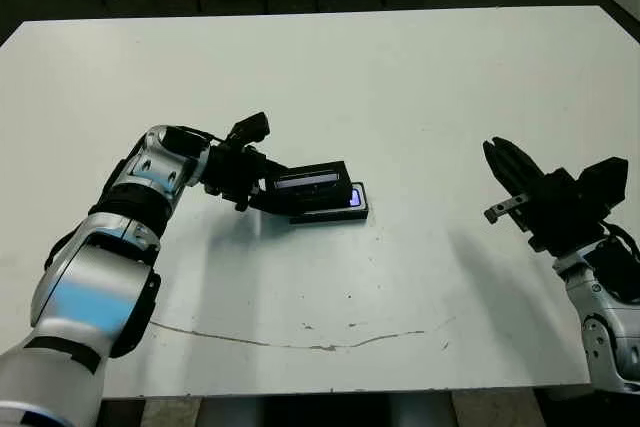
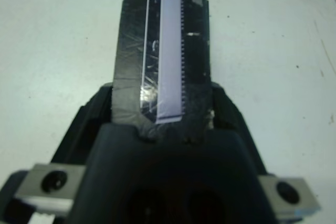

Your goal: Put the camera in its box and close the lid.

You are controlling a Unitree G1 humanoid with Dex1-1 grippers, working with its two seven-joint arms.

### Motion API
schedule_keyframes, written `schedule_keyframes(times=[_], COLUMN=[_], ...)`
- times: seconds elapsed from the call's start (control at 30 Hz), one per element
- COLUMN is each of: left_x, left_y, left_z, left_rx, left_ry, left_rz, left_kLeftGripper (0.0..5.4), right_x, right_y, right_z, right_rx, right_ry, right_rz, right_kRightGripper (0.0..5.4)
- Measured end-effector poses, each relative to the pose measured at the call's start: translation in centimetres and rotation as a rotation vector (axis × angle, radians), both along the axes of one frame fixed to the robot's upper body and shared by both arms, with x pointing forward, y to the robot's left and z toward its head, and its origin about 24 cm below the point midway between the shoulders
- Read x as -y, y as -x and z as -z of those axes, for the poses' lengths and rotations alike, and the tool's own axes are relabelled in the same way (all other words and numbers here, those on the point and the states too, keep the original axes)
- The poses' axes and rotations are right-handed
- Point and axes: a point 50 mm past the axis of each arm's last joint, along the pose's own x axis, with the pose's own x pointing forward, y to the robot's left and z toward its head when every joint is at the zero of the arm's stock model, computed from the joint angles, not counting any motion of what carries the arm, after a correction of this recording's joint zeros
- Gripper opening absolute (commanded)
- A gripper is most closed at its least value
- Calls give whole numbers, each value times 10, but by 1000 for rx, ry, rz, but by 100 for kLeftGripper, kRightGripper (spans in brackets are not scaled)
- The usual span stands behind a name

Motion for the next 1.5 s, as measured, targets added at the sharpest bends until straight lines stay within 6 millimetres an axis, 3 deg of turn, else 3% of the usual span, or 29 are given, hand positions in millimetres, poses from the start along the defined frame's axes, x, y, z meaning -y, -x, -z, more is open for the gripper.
schedule_keyframes(times=[1.0,1.5], left_x=[1,-11], left_y=[7,13], left_z=[10,13], left_rx=[-38,-39], left_ry=[-6,19], left_rz=[42,17], left_kLeftGripper=[279,279], right_x=[-1,-2], right_y=[-1,0], right_z=[-2,-2], right_rx=[-4,-37], right_ry=[-1,-2], right_rz=[-2,8], right_kRightGripper=[0,0])
